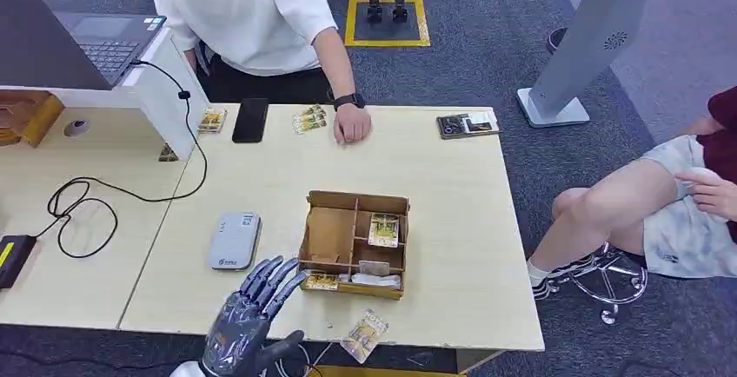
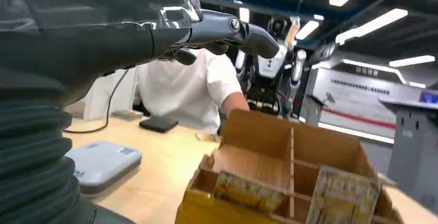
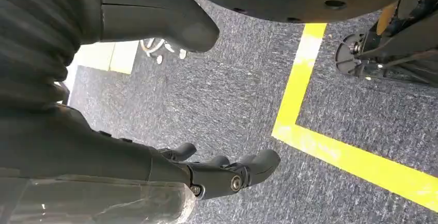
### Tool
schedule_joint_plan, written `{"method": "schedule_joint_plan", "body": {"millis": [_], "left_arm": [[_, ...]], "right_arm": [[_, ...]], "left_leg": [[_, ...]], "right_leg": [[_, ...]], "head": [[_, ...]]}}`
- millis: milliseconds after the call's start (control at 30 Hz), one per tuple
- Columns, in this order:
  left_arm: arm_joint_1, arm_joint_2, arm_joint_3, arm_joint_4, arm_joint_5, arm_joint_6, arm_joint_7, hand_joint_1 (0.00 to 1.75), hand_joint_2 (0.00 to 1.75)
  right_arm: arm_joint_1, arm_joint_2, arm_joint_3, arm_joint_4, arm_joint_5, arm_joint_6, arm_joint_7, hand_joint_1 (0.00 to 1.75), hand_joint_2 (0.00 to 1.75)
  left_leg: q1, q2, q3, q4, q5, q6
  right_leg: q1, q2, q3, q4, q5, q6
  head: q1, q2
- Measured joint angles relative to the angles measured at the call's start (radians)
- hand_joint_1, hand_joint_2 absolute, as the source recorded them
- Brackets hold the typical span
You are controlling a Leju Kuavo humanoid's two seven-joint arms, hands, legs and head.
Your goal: Pass the card to the sensor for recognition and then transmit it.
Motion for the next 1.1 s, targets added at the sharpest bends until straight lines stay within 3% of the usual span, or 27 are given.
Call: {"method": "schedule_joint_plan", "body": {"millis": [133,333,567,700,867,1100], "left_arm": [[-0.033,0.015,-0.047,0.003,-0.028,-0.083,0.072,0.00,1.75],[-0.086,0.011,-0.099,0.019,-0.064,-0.153,0.177,0.00,1.75],[-0.113,-0.012,-0.118,0.034,-0.122,-0.138,0.260,0.00,1.75],[-0.113,-0.038,-0.118,0.036,-0.192,-0.068,0.312,0.00,1.75],[-0.112,-0.063,-0.118,0.036,-0.214,-0.049,0.331,0.00,1.75],[-0.113,-0.083,-0.119,0.049,-0.228,-0.078,0.340,0.00,1.75]], "right_arm": [[0.000,0.000,0.000,0.000,0.000,0.002,0.003,0.00,1.75],[0.000,0.000,0.000,-0.003,0.003,0.002,0.010,0.00,1.75],[0.000,0.001,0.000,-0.006,0.010,0.002,0.015,0.00,1.75],[0.001,0.002,0.000,-0.008,0.010,0.000,0.018,0.00,1.75],[0.001,0.002,-0.001,-0.008,0.010,-0.002,0.018,0.00,1.75],[0.001,0.002,-0.001,-0.008,0.013,-0.002,0.018,0.00,1.75]], "left_leg": [[0.000,0.000,0.000,0.000,0.000,0.000],[0.000,0.000,0.000,0.000,0.000,0.000],[0.000,0.000,0.000,0.000,0.000,0.000],[0.000,0.000,0.000,0.000,0.000,0.000],[0.000,0.000,0.000,0.000,0.000,0.000],[0.000,0.000,0.000,0.000,0.000,0.000]], "right_leg": [[0.000,0.000,0.000,0.000,0.000,0.000],[0.000,0.000,0.000,0.000,0.000,0.000],[0.000,0.000,0.000,0.000,0.000,0.000],[0.000,0.000,0.000,0.000,0.000,0.000],[0.000,0.000,0.000,0.000,0.000,0.000],[0.000,0.000,0.000,0.000,0.000,0.000]], "head": [[0.000,0.000],[0.000,0.000],[0.000,0.000],[0.000,0.000],[0.000,0.000],[0.000,0.000]]}}
